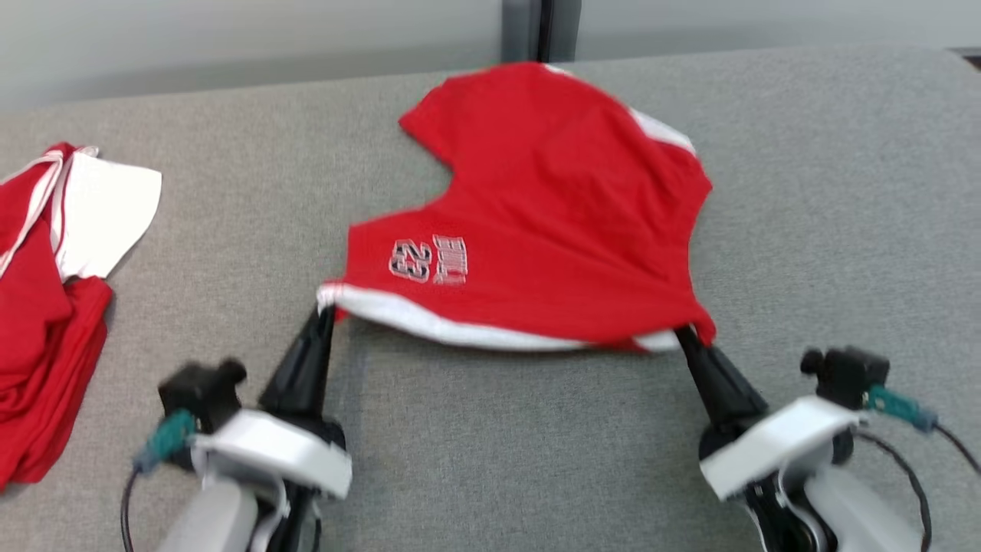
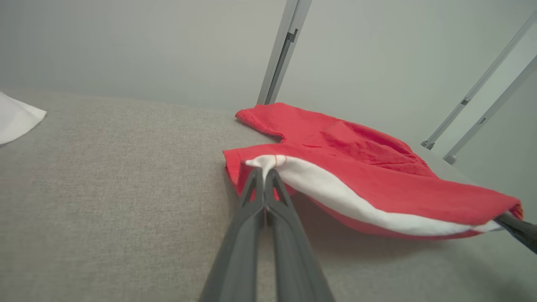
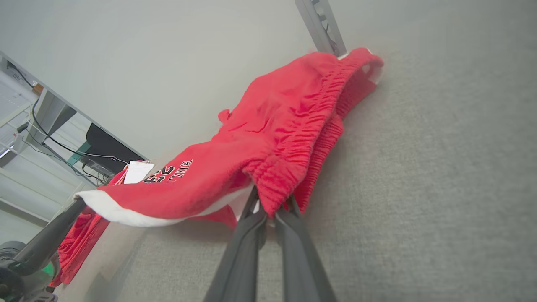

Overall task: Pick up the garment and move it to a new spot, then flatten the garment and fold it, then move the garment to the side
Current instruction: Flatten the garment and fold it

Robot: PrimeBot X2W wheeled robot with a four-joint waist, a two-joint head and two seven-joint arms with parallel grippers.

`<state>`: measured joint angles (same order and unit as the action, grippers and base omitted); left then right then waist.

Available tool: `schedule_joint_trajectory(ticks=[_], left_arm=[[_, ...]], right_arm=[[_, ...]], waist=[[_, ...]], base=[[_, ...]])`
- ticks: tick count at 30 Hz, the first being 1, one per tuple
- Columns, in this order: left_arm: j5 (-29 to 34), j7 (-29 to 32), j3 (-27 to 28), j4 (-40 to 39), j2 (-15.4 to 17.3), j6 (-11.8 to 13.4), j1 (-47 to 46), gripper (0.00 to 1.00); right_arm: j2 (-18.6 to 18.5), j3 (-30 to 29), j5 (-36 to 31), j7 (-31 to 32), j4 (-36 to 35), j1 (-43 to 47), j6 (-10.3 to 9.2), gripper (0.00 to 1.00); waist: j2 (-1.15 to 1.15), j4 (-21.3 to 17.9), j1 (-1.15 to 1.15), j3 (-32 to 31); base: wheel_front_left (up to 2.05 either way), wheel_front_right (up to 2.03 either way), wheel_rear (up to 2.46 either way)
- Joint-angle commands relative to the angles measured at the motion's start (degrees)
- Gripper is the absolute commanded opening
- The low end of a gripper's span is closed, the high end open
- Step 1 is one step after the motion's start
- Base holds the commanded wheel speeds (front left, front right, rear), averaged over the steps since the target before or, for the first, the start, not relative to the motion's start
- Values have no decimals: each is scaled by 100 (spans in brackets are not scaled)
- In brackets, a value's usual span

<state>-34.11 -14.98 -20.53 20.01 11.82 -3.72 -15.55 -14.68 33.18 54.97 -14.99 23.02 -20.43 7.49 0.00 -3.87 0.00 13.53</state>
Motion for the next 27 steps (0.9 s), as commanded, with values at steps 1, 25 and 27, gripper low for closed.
schedule_joint_trajectory(ticks=[1,25,27], left_arm=[[-5,7,13,-169,24,90,254,0],[-204,1454,2,-3274,669,1410,2871,0],[-185,1465,25,-3292,697,1427,2818,0]], right_arm=[[-42,-42,17,-29,-71,232,1,0],[429,-1554,-1001,1079,-1885,3270,1,0],[530,-1714,-1117,1188,-2007,3307,1,0]], waist=[[0,-21,0,-151],[0,123,0,-916],[0,105,0,-883]], base=[[0,0,0],[0,0,0],[0,0,0]])
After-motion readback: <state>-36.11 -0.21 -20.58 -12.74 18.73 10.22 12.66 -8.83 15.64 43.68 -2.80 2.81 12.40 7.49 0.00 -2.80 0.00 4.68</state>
